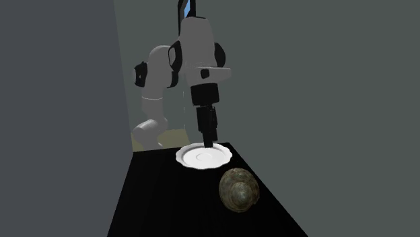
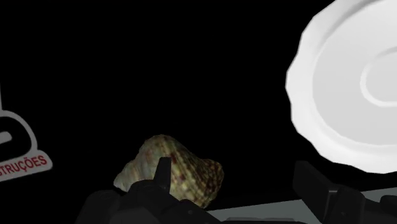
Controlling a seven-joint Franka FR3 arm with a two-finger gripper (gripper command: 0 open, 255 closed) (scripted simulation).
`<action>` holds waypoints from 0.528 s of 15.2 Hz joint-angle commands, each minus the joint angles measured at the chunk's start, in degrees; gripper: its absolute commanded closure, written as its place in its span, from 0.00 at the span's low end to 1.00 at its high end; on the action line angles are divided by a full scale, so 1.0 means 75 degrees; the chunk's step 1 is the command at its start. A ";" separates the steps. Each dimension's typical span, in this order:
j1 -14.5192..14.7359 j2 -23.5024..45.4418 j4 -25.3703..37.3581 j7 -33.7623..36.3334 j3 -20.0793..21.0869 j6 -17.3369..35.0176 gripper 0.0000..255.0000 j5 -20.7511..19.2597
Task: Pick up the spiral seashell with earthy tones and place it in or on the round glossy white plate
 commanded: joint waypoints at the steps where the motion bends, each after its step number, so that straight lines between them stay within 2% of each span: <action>1: -0.0133 0.0267 0.0169 -0.0194 -0.0032 0.0052 0.00 0.0215; 8: -0.0165 0.0396 -0.0251 -0.0260 -0.0012 0.0568 0.00 0.0318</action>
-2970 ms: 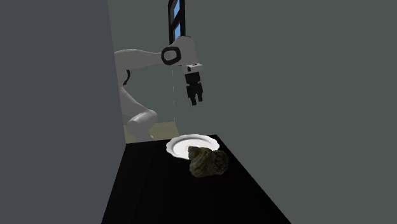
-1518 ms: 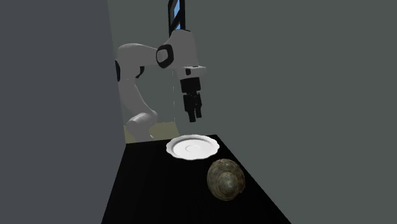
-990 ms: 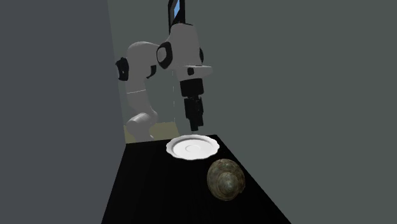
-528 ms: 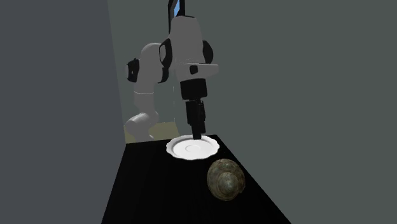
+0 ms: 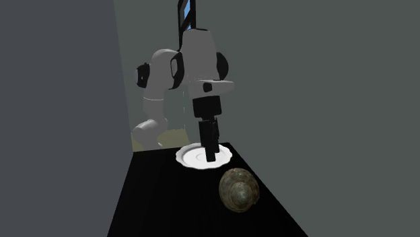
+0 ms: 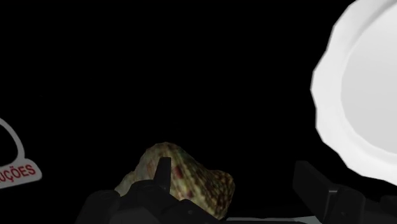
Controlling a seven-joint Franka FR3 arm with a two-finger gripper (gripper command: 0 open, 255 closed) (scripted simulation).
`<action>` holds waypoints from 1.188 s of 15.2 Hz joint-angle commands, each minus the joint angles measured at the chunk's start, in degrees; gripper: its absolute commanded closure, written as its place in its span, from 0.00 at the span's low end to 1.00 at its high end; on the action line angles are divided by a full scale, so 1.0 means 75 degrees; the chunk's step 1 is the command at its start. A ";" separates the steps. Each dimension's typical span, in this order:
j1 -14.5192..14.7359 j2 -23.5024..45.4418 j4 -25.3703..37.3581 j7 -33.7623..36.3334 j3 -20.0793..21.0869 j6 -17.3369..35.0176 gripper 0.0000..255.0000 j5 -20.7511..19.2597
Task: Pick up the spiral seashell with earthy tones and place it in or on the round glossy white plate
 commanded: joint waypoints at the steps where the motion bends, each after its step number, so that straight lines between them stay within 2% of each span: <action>1: -0.0008 0.0015 -0.0034 -0.0013 0.0000 0.0048 0.00 0.0015; 6: -0.0008 0.0015 -0.0034 -0.0014 0.0000 0.0047 0.00 0.0015; 7: -0.0008 0.0015 -0.0034 -0.0014 0.0000 0.0047 1.00 0.0015; 16: -0.0008 0.0015 -0.0034 -0.0013 0.0000 0.0047 1.00 0.0015; 17: -0.0008 0.0015 -0.0034 -0.0013 0.0000 0.0047 0.00 0.0015; 18: 0.0079 0.0061 -0.0076 -0.1130 0.0099 0.0516 0.00 -0.0518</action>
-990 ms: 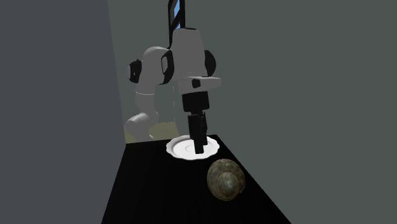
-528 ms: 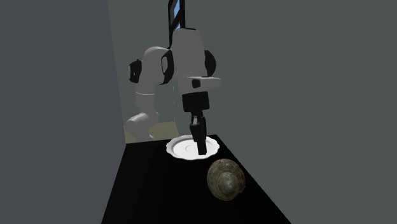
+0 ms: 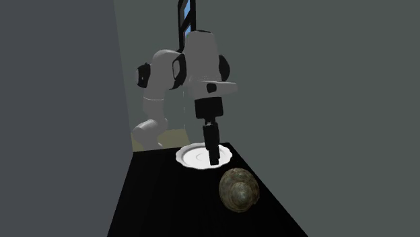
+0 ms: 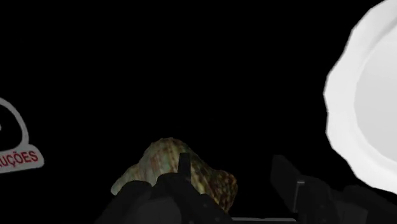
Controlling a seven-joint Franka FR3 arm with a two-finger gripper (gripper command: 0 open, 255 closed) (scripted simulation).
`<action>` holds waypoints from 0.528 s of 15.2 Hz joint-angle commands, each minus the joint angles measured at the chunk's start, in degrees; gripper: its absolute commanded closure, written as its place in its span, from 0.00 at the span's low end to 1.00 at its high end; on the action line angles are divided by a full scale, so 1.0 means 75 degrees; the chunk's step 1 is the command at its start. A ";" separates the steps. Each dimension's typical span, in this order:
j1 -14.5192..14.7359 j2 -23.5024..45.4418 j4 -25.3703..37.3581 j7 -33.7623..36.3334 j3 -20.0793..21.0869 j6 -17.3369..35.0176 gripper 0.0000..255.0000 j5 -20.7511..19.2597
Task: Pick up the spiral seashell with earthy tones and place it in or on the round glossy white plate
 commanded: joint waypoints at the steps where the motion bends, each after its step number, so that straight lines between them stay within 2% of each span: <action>1: 0.0148 0.0004 -0.0168 -0.1827 0.0165 0.0839 0.00 -0.0866; 3: 0.0356 -0.0200 -0.0784 -0.3890 0.0371 0.2263 0.00 -0.1975; 8: 0.0201 0.0099 -0.0826 -0.4122 0.0391 0.2620 0.00 -0.1761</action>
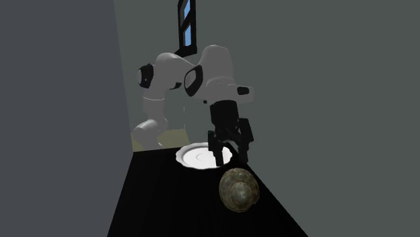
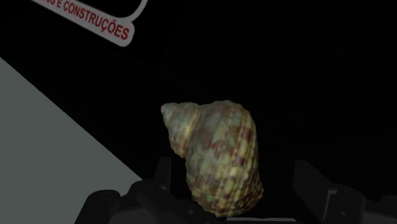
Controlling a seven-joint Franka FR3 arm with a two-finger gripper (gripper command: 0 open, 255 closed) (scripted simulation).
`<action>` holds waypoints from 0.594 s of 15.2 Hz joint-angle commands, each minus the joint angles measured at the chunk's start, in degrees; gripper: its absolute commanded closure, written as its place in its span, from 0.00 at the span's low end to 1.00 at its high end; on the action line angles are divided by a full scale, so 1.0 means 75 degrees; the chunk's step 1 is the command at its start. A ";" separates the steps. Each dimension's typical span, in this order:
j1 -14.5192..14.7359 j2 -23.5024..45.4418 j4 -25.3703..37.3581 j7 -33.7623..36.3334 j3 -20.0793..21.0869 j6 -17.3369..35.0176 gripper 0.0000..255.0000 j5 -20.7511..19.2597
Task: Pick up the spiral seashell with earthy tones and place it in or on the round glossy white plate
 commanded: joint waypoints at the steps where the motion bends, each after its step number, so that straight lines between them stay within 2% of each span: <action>1: -0.0082 0.0165 -0.0007 -0.0126 0.0011 0.0180 0.00 0.0117; 3: -0.0193 0.0375 0.0007 -0.0227 0.0031 0.0358 0.00 0.0291; 9: -0.0195 0.0374 0.0007 -0.0226 0.0033 0.0358 0.00 0.0290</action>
